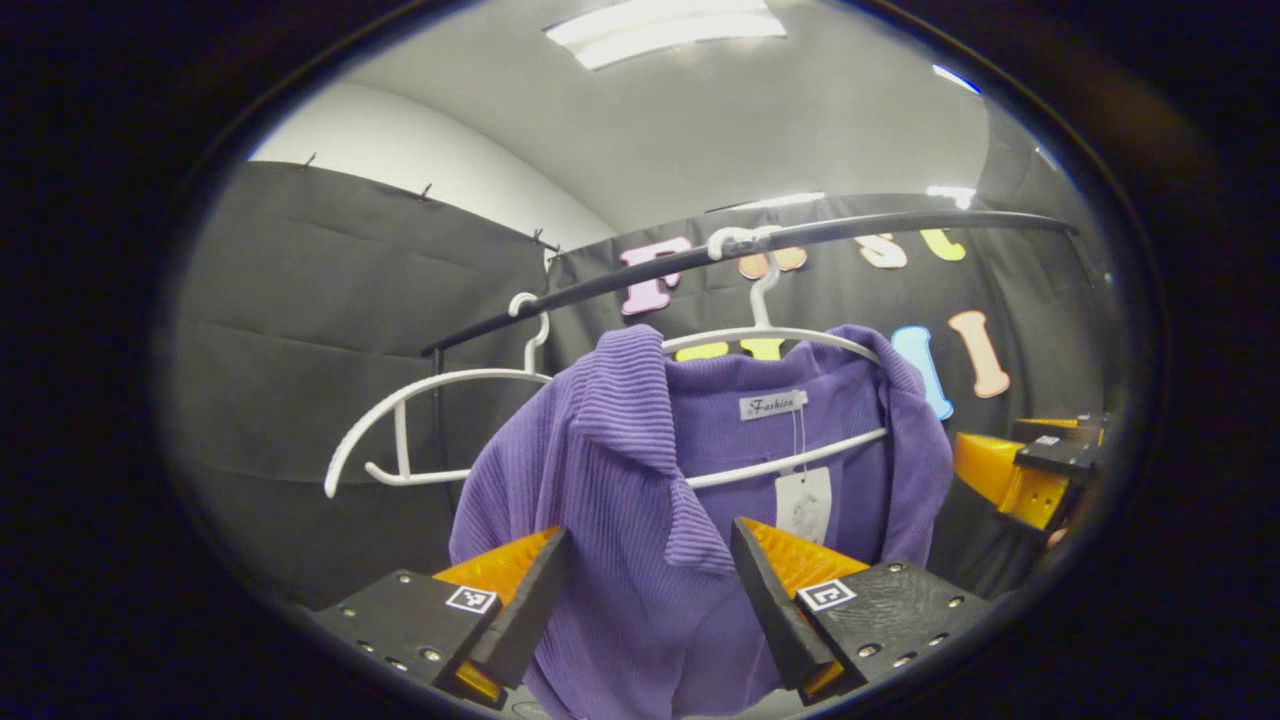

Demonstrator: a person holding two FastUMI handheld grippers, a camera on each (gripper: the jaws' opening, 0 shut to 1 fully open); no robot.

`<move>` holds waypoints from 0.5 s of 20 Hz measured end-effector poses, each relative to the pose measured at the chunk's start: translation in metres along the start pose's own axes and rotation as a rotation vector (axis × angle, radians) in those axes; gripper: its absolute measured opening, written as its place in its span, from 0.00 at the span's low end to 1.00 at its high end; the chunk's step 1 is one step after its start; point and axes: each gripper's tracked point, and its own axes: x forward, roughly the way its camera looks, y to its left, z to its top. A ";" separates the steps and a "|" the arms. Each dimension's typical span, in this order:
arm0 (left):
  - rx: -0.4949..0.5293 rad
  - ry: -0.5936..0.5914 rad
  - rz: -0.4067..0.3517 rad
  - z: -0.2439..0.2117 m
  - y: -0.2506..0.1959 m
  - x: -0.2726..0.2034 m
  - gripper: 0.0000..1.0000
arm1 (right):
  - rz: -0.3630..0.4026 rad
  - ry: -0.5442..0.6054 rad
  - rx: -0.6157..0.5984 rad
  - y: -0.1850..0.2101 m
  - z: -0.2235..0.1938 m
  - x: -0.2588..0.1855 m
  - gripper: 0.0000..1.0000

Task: Grasp the clothes on the hanger with both hands and then place them into the laundry hamper below.

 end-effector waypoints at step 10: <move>0.051 0.035 0.104 -0.015 0.015 0.017 0.92 | 0.089 0.104 0.032 0.025 -0.045 0.052 0.86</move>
